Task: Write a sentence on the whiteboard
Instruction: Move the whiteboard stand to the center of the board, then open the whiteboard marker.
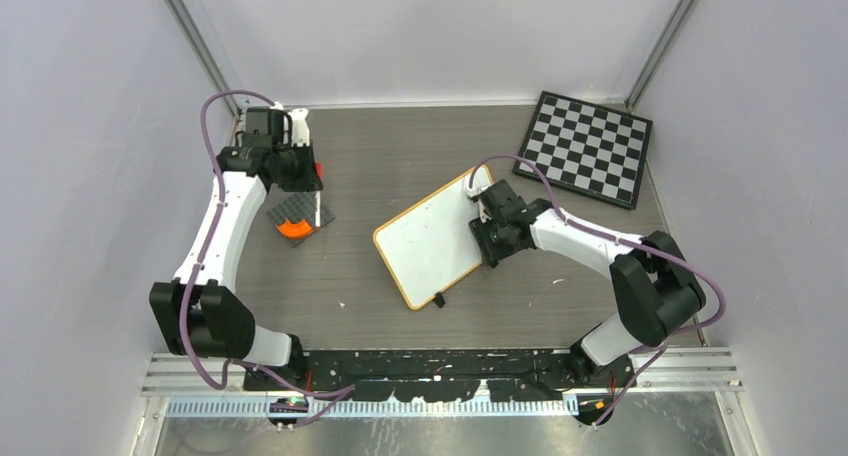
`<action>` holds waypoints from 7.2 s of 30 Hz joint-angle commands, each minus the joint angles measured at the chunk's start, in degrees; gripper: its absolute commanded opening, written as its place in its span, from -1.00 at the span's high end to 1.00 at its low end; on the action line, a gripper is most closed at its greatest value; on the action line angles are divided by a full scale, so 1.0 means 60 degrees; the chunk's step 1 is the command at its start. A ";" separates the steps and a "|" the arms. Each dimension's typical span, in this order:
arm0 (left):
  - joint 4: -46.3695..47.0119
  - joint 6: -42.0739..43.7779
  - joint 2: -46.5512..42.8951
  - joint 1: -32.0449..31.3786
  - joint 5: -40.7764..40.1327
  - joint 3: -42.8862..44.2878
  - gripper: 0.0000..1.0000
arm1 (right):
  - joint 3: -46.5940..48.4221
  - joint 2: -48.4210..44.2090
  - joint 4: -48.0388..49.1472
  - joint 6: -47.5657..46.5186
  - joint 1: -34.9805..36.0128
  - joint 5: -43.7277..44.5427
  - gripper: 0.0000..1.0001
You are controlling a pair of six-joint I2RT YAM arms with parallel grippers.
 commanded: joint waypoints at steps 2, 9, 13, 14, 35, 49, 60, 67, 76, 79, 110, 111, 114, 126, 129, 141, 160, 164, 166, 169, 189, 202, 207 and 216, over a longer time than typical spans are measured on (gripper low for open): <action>0.0457 -0.0066 0.0081 0.0035 0.0234 0.0463 1.00 | 0.0324 0.0044 0.0614 -0.0284 -0.0129 -0.0280 0.02; 0.0460 -0.0003 0.0178 0.0038 0.0243 0.0600 1.00 | 0.0485 0.0435 0.0416 -0.0758 -0.0135 -0.0723 0.17; 0.0442 0.0011 0.0212 0.0038 0.0243 0.0707 1.00 | 0.0728 0.0659 0.0028 -0.0782 -0.0148 -0.0966 0.54; 0.0442 0.0025 0.0217 0.0039 0.0243 0.0716 1.00 | 0.0814 0.0668 -0.0147 -0.0690 -0.0144 -0.1061 0.63; 0.0499 -0.0120 -0.0218 0.0030 0.0338 0.0406 1.00 | 0.1454 -0.0893 -0.3181 0.0289 0.0832 -0.0501 0.99; 0.0647 -0.0204 -0.0015 0.0027 0.0474 0.0397 1.00 | 0.1379 -0.0943 -0.4138 0.0338 0.0855 -0.0813 0.19; 0.0400 -0.0311 -0.0026 0.0024 0.1143 0.0583 1.00 | 0.1432 -0.2335 -0.4302 -0.0369 0.0855 -0.1585 -0.06; 0.0225 -0.0573 -0.0198 0.0014 0.2951 0.1098 1.00 | 0.3747 -0.2986 -0.6126 -0.2700 0.0156 -0.3797 -0.51; 0.3602 -0.4399 -0.0846 -0.0061 0.4643 0.0724 1.00 | 0.8210 -0.1225 -0.4671 -0.1175 -0.0613 -0.4907 -0.65; 0.4980 -0.5742 -0.1082 -0.0100 0.4794 0.0418 1.00 | 0.9107 -0.0386 -0.3440 0.0461 -0.0621 -0.5527 -0.64; 0.8617 -0.9085 -0.1493 -0.0528 0.5973 -0.1001 0.66 | 0.9318 0.1756 0.0881 0.4815 0.0409 -0.6585 1.00; 0.8297 -0.8486 -0.1520 -0.0420 0.6528 -0.0848 0.33 | 0.9226 0.1646 0.0633 0.4580 0.0301 -0.6646 1.00; 0.6316 -0.6112 -0.1567 -0.0034 0.7551 -0.0088 -0.58 | 0.9173 0.1329 -0.0505 0.2992 0.0083 -0.7050 0.99; -0.4856 0.5408 0.0174 -0.0962 0.8777 0.4164 -0.99 | 0.9414 0.0604 -0.6407 -0.2645 0.0087 -1.0107 1.00; -0.4568 0.5689 -0.0197 -0.2027 0.8336 0.3679 -0.90 | 0.9554 0.0592 -0.7392 -0.3363 0.0244 -1.0366 0.99; -0.4189 0.6295 -0.0734 -0.3811 0.8043 0.2961 -0.06 | 0.9517 0.0448 -0.9097 -0.4564 0.0793 -1.0344 0.99; -0.2657 0.5329 -0.1385 -0.4489 0.7472 0.2113 1.00 | 1.0259 0.0877 -0.9189 -0.4162 0.0755 -0.9790 0.42; -0.1483 0.3937 -0.1593 -0.4096 0.7582 0.1515 1.00 | 0.9689 0.0255 -0.6422 -0.1813 -0.0443 -0.9761 -0.15; -0.0650 0.2976 -0.1697 -0.3855 0.7624 0.1217 1.00 | 0.8926 -0.0299 -0.4572 -0.0176 -0.0912 -0.9400 -0.31; 0.0813 0.1222 -0.1885 -0.3556 0.7748 0.0619 1.00 | 0.8263 -0.0762 -0.2944 0.1116 -0.1420 -0.9569 -0.58; 0.6781 -0.5586 -0.1641 -0.2656 0.7525 -0.0781 1.00 | 0.5665 -0.0975 0.4710 0.8596 -0.1842 -1.0488 -0.09; 0.7353 -0.6045 -0.1426 -0.2846 0.8489 -0.0838 1.00 | 0.5750 -0.0833 0.4234 0.7911 -0.1539 -1.0803 0.06; 0.7355 -0.6028 -0.1424 -0.2847 0.8763 -0.0910 1.00 | 0.5749 -0.0829 0.4159 0.7804 -0.1462 -1.1006 0.13; 0.7334 -0.6105 -0.1334 -0.2905 0.9070 -0.0955 1.00 | 0.5926 -0.0787 0.3595 0.7377 -0.1424 -1.0989 0.35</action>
